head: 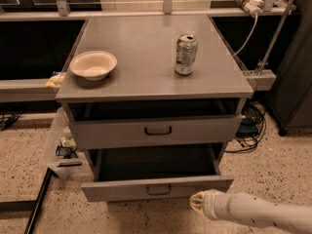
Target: Close middle drawer
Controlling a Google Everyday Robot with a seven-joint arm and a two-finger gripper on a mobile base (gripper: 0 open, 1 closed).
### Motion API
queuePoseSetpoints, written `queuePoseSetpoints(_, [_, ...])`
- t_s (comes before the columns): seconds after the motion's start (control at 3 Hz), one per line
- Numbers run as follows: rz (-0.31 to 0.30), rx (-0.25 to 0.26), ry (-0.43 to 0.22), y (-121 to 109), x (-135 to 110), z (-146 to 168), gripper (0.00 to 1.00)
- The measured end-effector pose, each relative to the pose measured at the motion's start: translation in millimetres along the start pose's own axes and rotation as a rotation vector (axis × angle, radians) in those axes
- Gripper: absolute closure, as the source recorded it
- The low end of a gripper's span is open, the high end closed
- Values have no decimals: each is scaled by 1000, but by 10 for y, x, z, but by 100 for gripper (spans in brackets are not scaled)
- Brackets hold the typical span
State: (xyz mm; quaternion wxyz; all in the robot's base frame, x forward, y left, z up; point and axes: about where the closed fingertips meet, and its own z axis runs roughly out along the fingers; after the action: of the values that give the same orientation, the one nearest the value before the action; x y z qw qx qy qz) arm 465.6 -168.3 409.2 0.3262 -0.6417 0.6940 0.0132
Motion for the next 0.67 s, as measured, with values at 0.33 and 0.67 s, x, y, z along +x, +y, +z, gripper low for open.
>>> queuePoseSetpoints(0.33, [-24,52,-13,-210,77,158,100])
queuePoseSetpoints(0.67, [-35,96,-33,-421,129,298,100])
